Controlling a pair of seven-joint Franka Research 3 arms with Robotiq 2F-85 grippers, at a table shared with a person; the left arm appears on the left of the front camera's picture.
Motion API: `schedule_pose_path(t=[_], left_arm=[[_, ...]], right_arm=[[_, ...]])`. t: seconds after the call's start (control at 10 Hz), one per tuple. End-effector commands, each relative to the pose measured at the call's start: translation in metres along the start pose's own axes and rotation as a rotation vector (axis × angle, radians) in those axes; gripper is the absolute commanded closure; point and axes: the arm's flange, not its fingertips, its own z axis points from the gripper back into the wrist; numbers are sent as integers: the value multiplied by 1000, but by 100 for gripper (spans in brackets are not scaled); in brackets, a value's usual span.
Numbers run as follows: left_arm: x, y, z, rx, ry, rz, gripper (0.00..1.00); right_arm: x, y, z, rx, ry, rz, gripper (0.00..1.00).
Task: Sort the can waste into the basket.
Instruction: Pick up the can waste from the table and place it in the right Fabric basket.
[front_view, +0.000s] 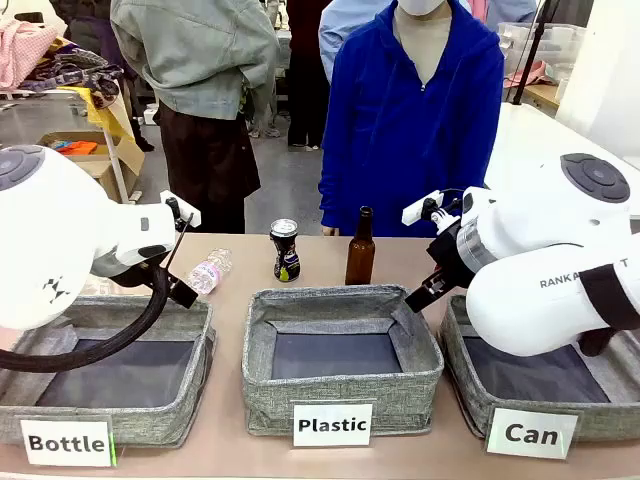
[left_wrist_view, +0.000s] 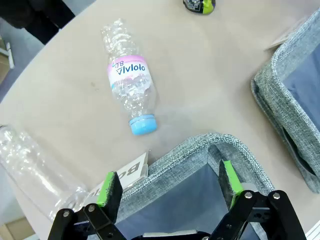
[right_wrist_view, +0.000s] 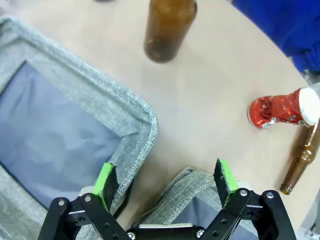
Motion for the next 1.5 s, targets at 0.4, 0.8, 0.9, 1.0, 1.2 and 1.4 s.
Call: schedule_pose_path(t=[0.4,0.8,0.9,1.0,1.2,1.4], left_arm=[[0,0,0,0,0,0,0],[0,0,0,0,0,0,0],[0,0,0,0,0,0,0],[0,0,0,0,0,0,0],[0,0,0,0,0,0,0],[0,0,0,0,0,0,0]], right_arm=[[0,0,0,0,0,0,0],[0,0,0,0,0,0,0],[0,0,0,0,0,0,0],[0,0,0,0,0,0,0],[0,0,0,0,0,0,0],[0,0,0,0,0,1,0]])
